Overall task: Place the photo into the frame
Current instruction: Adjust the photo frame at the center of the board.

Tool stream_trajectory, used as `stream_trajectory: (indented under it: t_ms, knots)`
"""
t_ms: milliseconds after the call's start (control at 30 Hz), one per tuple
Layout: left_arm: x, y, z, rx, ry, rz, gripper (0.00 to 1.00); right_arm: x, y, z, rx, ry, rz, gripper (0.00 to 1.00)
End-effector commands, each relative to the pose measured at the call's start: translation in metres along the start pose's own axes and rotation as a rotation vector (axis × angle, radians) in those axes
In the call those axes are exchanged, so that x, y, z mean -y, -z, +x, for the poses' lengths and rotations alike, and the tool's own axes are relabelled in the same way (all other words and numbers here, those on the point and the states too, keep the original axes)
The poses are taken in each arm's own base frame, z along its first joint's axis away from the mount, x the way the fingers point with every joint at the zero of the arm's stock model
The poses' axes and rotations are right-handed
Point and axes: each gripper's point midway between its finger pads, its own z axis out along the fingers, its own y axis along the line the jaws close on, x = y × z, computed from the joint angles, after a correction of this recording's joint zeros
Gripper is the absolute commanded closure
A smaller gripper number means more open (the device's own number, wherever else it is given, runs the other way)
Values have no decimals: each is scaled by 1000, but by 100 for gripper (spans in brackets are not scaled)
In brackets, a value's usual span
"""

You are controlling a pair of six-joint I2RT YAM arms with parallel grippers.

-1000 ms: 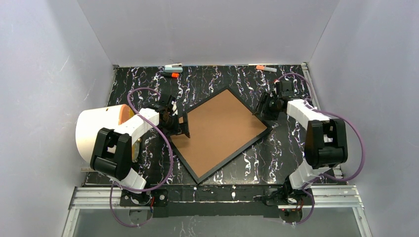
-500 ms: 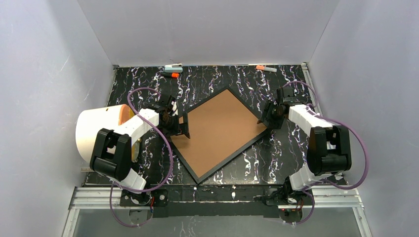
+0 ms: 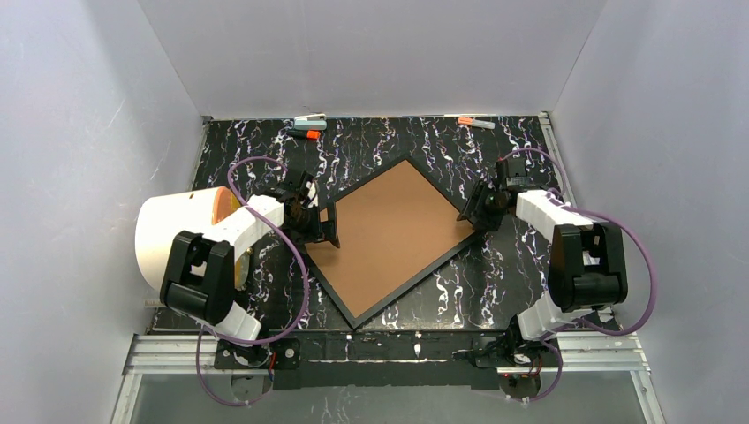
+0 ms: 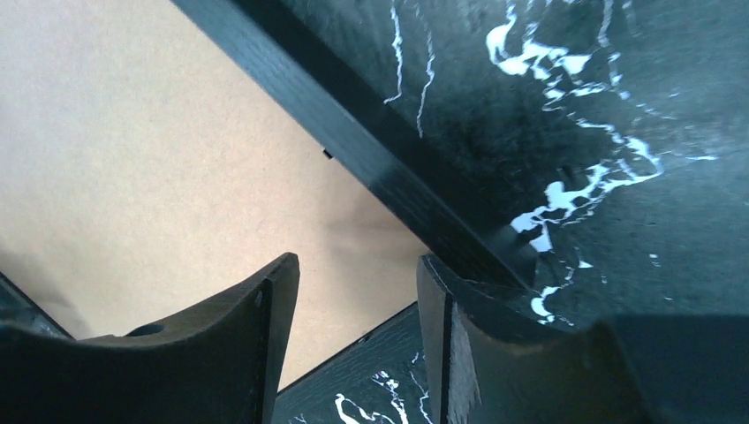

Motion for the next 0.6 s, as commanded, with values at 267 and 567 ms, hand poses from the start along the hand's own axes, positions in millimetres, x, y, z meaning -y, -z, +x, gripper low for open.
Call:
stream_trajectory:
  t_ms: [267, 567]
  knots:
    - [0, -9, 4, 4, -32, 23, 2, -22, 4, -2, 83, 1, -146, 40]
    - [-3, 25, -36, 196, -55, -55, 2, -50, 25, -15, 108, 35, -246, 38]
